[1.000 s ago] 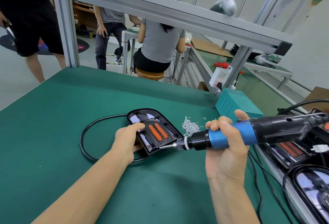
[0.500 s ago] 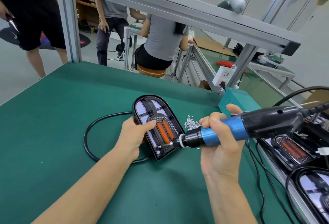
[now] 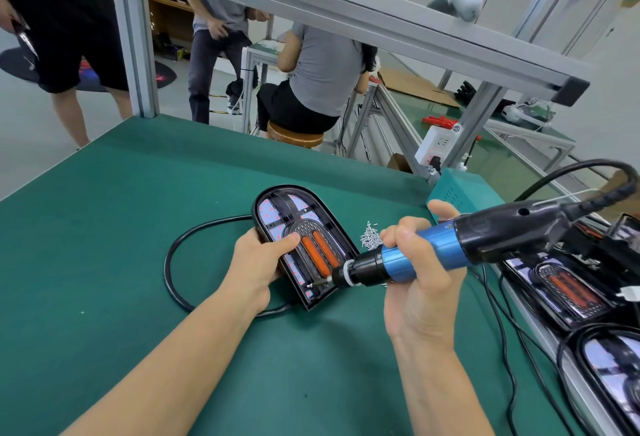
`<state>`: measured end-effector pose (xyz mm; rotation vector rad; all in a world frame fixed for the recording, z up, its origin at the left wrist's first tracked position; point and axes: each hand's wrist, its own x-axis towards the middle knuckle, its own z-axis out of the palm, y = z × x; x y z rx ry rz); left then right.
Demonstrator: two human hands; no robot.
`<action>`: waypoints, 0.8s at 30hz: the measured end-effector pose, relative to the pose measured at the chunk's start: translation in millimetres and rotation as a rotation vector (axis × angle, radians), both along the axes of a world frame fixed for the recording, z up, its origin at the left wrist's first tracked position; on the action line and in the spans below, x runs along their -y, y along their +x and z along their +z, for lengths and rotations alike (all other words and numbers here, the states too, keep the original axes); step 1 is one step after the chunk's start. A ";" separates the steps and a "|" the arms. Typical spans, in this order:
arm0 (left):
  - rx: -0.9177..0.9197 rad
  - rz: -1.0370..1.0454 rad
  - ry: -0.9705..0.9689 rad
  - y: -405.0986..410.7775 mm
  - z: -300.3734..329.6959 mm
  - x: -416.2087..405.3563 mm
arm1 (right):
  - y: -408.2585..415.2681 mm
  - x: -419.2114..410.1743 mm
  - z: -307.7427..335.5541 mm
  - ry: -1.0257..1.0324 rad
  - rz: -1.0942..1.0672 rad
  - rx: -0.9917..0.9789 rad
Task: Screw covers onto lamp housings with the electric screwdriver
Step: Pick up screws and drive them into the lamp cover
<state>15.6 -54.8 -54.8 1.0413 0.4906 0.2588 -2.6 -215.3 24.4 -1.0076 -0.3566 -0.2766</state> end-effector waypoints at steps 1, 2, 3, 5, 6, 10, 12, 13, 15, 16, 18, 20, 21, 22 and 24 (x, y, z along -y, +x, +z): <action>-0.001 0.000 0.001 -0.2 0.5 0.1 | 0.1 -0.3 -0.1 -0.002 0.002 -0.002; -0.002 -0.001 0.001 -0.3 1.0 0.4 | 0.3 -0.4 -0.5 -0.003 0.003 -0.008; -0.003 -0.001 0.001 -0.2 1.6 0.9 | 0.6 -0.4 -1.0 -0.005 0.004 -0.015; -0.006 -0.001 0.005 -0.1 2.1 1.6 | 1.4 -0.4 -1.9 -0.011 0.002 -0.024; -0.006 0.000 0.005 -0.4 2.0 1.5 | 1.6 -0.6 -2.3 -0.014 0.001 -0.026; 0.002 -0.005 0.018 -1.1 0.3 1.5 | 1.5 -2.3 -2.8 -0.025 0.003 -0.017; 0.011 -0.008 0.034 -1.5 -0.2 2.7 | 1.2 -3.1 -2.9 -0.036 0.012 0.000; 0.014 -0.005 0.037 -1.4 -0.3 3.5 | 0.9 -3.8 -2.9 -0.046 0.019 0.017; 0.011 0.014 0.030 -1.1 -1.3 4.5 | -0.6 -6.0 -3.5 -0.071 0.038 0.057; 0.008 0.028 0.021 -1.4 -1.9 4.9 | -1.9 -7.2 -4.4 -0.089 0.050 0.081; 0.000 0.050 0.006 -1.7 -2.7 5.8 | -4.5 -9.1 -7.1 -0.131 0.082 0.128; -0.003 0.050 0.006 -2.0 -2.2 6.9 | -6.3 -10.2 -8.2 -0.153 0.123 0.164; 0.000 0.048 0.007 -2.5 -1.5 7.5 | -6.3 -10.5 -8.0 -0.155 0.144 0.171; 0.007 0.050 0.007 -2.8 -0.9 7.5 | -5.6 -10.4 -7.3 -0.151 0.163 0.171; 0.013 0.048 0.015 -3.8 -0.9 8.0 | -3.7 -10.5 -6.0 -0.145 0.184 0.159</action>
